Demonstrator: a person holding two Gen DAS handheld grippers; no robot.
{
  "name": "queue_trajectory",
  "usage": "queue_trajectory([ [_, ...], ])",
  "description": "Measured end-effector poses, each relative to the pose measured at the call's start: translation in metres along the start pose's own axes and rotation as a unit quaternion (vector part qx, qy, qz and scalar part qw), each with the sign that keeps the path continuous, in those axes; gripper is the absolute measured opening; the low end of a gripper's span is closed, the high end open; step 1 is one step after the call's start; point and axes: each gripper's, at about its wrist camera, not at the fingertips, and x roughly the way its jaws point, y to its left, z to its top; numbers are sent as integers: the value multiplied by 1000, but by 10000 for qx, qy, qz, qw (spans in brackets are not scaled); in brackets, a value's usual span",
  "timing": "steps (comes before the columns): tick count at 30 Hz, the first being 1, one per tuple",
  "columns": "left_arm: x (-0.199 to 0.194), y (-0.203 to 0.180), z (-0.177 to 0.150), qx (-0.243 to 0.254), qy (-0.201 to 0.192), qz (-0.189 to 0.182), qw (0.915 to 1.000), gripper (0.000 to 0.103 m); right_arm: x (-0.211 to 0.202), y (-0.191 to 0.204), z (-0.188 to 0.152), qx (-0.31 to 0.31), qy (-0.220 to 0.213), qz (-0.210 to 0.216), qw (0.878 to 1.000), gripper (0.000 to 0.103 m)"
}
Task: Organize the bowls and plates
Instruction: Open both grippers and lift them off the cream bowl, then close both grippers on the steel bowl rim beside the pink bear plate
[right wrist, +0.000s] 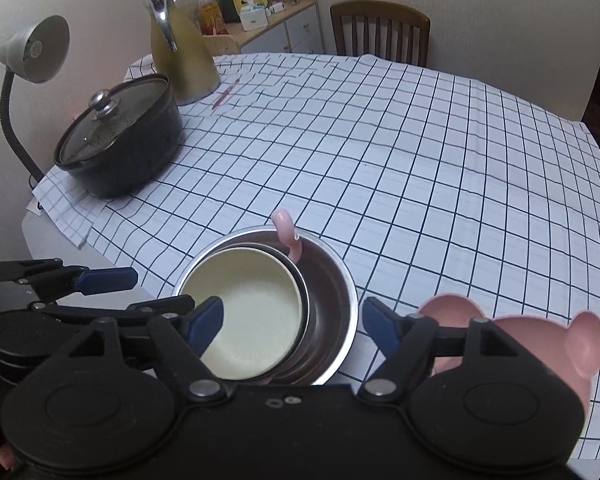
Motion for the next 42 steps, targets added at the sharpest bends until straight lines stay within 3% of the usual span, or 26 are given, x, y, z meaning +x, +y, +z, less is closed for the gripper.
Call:
queue_trajectory([
  [4, -4, 4, -2, -92, -140, -60, 9998, 85, -8, -3, -2, 32, -178, 72, 9998, 93],
  [9, 1, 8, -4, -54, -161, -179, 9997, 102, -13, -4, -9, 13, -367, 37, 9993, 98],
  [13, 11, 20, -1, -33, -85, -179, 9998, 102, -10, -6, -16, 65, -489, -90, 9987, 101],
  [25, 51, 67, 7, 92, 169, -18, 9998, 102, 27, -33, -45, 486, -40, -436, 9979, 99],
  [35, 59, 94, 14, -46, 224, -416, 9989, 102, 45, -36, -53, 594, 225, -457, 9969, 92],
  [42, 80, 97, 9, 118, 592, -509, 9969, 101, 53, -35, -49, 615, 300, -399, 9969, 90],
])
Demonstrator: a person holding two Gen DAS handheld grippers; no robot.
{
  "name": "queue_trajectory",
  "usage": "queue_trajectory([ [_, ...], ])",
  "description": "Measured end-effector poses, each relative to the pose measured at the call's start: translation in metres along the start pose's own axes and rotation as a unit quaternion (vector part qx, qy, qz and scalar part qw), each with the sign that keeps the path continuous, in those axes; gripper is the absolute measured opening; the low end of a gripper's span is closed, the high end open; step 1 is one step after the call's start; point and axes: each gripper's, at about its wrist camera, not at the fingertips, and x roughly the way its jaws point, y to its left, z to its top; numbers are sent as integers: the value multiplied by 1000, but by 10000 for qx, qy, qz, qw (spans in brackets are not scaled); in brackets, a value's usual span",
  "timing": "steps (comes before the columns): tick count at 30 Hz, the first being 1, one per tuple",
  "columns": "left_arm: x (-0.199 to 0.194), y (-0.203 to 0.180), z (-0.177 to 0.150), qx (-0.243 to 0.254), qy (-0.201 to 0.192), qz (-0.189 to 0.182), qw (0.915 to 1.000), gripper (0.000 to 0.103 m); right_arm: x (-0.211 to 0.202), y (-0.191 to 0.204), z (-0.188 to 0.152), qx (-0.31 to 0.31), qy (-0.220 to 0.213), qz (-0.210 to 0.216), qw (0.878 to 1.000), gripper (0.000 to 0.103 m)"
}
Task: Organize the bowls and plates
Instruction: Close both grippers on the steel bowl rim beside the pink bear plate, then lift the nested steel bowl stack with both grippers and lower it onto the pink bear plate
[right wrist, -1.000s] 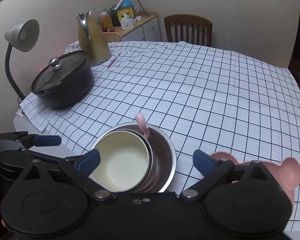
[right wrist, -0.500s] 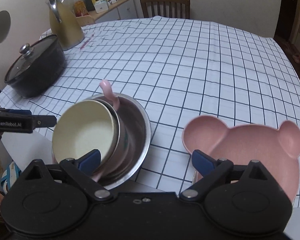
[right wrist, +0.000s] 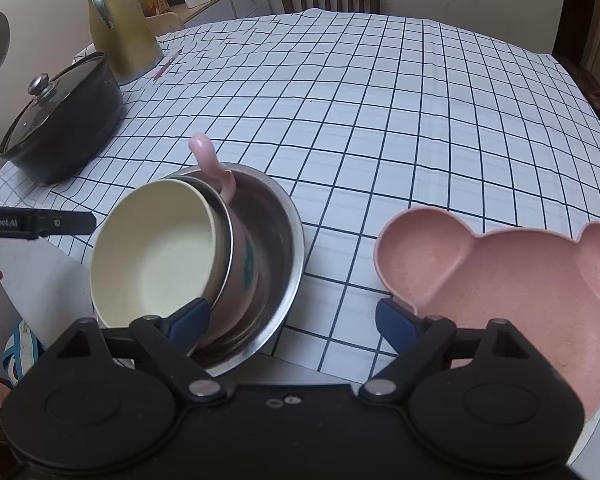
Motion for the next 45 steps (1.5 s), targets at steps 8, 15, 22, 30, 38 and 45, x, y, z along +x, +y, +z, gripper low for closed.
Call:
queue_trajectory([
  [8, 15, 7, 1, -336, 224, -360, 9985, 85, 9, -5, 6, 159, 59, 131, 9998, 85],
  [15, 23, 5, 2, -451, 389, -514, 9969, 68, 6, -29, 13, 823, 123, 338, 9960, 73],
  [22, 30, 6, 1, -517, 517, -533, 9959, 59, 26, -16, -2, 668, 469, 289, 9962, 61],
  [30, 35, 2, 2, -558, 612, -444, 9956, 52, 39, -6, -4, 624, 601, 249, 9959, 48],
  [38, 37, -2, 2, -557, 704, -436, 9950, 31, 49, -3, -3, 841, 757, 294, 9931, 29],
  [45, 33, -14, 3, -423, 645, -490, 9958, 14, 52, 0, -1, 869, 783, 314, 9926, 19],
])
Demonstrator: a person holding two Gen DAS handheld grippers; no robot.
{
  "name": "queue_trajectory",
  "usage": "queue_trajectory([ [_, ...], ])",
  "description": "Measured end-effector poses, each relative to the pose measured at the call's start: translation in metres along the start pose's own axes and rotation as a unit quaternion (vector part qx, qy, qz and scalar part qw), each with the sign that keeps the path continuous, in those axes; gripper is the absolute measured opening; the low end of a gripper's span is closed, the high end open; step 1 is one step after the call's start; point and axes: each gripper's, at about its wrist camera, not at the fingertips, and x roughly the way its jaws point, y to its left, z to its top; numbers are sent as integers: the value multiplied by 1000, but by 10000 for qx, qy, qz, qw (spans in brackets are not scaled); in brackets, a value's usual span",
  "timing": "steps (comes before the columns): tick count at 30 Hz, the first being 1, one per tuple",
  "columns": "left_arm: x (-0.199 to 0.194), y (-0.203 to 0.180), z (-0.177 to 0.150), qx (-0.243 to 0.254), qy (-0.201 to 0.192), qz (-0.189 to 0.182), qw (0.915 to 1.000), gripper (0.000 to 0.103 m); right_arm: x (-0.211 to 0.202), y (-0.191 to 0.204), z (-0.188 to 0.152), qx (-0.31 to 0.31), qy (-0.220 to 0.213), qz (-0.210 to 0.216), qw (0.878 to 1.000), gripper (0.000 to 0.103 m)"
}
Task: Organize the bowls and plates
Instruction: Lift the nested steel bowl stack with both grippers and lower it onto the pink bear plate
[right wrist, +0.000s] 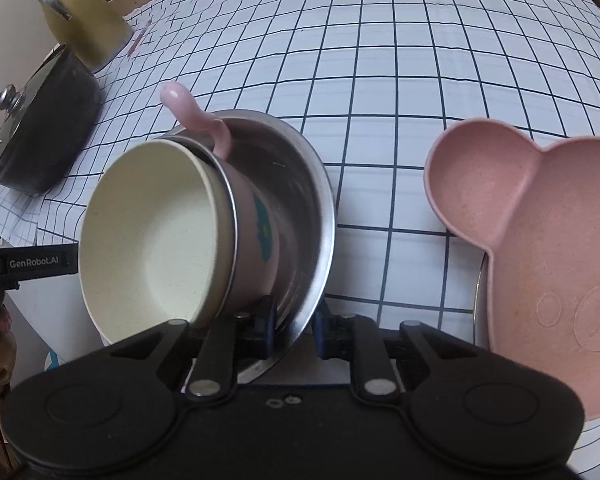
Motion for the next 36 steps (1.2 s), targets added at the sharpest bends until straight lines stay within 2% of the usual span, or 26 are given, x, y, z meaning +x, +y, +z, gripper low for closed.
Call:
queue_trajectory([
  [12, -11, -9, -6, 47, -163, 163, 9997, 14, -1, 6, 5, -86, -92, 3, 9999, 17],
  [22, -52, -26, -12, 52, -427, 86, 9990, 14, -32, -1, 3, -120, -185, 204, 9995, 17],
  [27, -67, -49, -14, 169, -503, 70, 9986, 14, -58, -11, 3, -119, -261, 214, 9994, 17],
  [36, -76, -115, -15, 292, -579, 67, 9979, 14, -101, -47, -3, -99, -505, 77, 9986, 17],
])
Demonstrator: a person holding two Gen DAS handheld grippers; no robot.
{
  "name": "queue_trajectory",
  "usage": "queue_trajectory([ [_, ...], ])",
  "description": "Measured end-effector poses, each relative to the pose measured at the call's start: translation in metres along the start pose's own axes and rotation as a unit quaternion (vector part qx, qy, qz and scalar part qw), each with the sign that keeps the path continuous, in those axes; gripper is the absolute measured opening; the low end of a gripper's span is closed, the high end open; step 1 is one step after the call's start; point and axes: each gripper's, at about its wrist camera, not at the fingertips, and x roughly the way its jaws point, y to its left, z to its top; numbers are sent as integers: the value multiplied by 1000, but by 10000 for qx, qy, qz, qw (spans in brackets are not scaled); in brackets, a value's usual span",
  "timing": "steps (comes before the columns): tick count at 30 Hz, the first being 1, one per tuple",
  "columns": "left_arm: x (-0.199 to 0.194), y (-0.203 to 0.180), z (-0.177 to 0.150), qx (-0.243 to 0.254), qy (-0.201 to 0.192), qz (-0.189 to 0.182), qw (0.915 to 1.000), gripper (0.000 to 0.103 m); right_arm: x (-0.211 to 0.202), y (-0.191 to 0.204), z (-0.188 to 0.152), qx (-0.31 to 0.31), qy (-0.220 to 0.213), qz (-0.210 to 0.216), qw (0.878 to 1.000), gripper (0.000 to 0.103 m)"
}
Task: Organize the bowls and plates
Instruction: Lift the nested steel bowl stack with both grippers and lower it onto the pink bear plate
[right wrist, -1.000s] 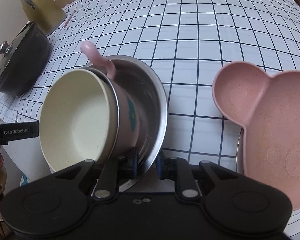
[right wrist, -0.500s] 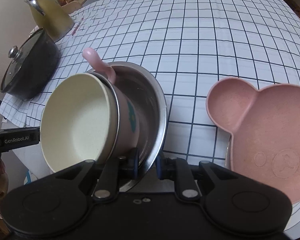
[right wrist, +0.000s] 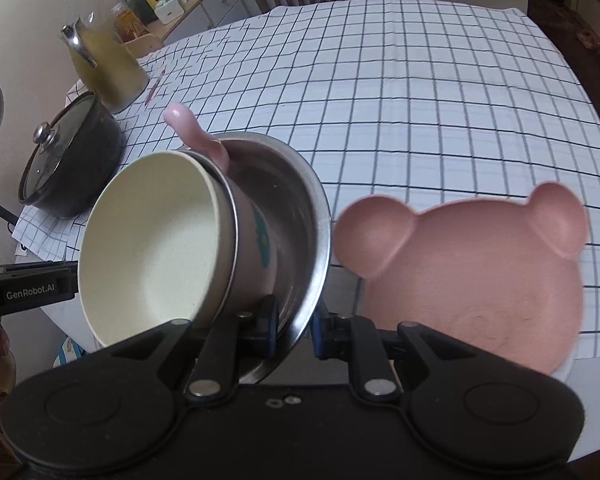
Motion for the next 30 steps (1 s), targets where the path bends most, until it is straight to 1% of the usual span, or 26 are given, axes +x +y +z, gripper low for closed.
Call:
queue_trajectory([
  [8, 15, -67, 1, 72, 25, -63, 10000, 14, -32, -49, -5, -65, -58, -130, 9999, 17],
  [9, 18, -75, 1, 77, 37, -55, 9999, 14, -34, -56, -4, -63, -87, -191, 9998, 17],
  [15, 36, -115, -1, 32, 87, -19, 10000, 14, -44, -94, -2, -158, -1, -236, 9996, 17],
  [25, 60, -155, -5, -201, 66, 115, 9997, 14, -47, -142, 11, -339, 175, -131, 9992, 17],
  [30, 73, -163, -9, -242, 103, 206, 9994, 14, -41, -156, 14, -426, 289, -90, 9986, 17],
])
